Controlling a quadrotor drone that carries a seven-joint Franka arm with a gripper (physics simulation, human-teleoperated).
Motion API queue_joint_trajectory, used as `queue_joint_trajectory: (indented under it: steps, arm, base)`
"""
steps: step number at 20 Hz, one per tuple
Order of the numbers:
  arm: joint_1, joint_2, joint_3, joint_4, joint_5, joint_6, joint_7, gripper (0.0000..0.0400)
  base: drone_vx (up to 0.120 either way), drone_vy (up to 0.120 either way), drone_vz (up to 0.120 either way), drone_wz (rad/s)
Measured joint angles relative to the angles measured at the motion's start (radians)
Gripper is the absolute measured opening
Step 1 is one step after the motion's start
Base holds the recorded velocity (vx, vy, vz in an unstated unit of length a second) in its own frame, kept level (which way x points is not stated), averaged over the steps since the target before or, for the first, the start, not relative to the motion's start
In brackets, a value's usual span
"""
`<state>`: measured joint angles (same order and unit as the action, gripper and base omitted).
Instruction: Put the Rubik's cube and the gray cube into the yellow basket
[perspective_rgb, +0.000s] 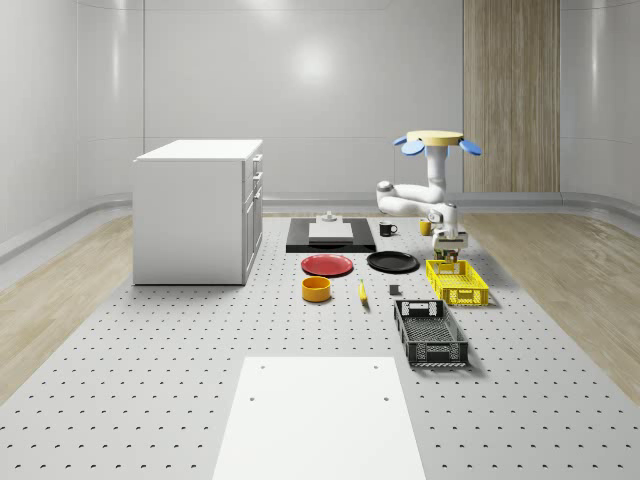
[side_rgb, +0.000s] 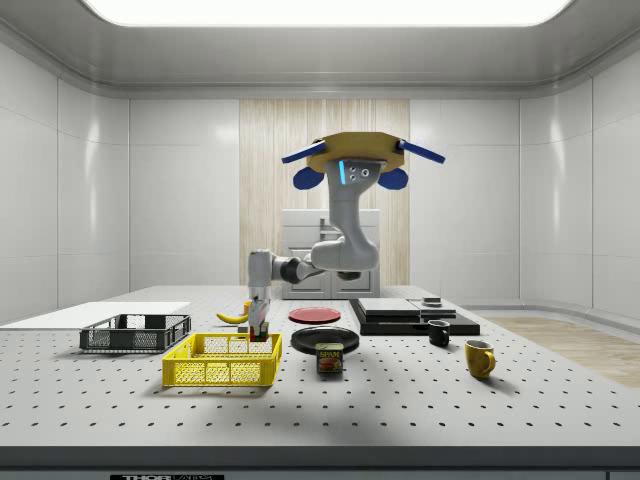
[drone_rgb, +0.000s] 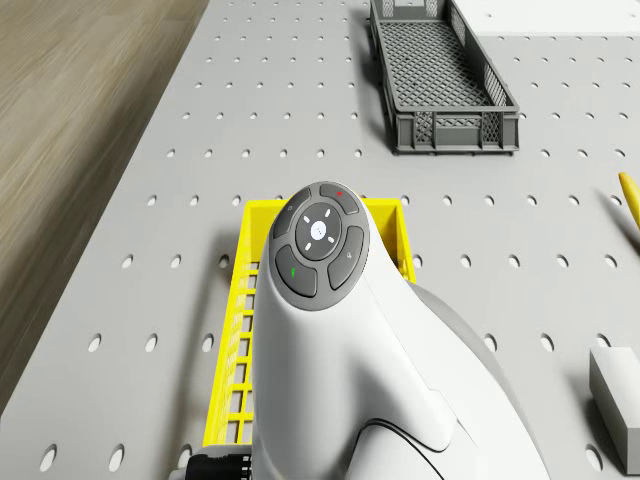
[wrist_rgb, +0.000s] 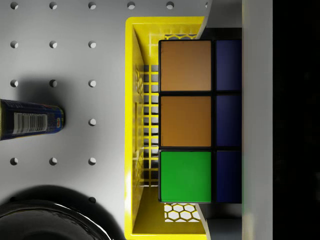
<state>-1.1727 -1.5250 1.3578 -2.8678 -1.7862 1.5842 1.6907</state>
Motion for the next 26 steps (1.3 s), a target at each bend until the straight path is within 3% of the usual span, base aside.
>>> queue_joint_trajectory:
  steps: [3, 23, 26]
  arm:
    - [-0.001, -0.003, 0.000, 0.000, 0.001, 0.003, 0.000, 0.0325]
    - [-0.039, -0.005, -0.225, 0.065, -0.211, 0.089, -0.001, 0.0325]
    - [-0.040, -0.001, -0.233, 0.068, -0.220, 0.089, -0.002, 0.0365]
  base:
    - [0.067, 0.000, -0.093, 0.000]
    - [0.000, 0.000, 0.000, 0.000]
    - [0.000, 0.000, 0.000, 0.000]
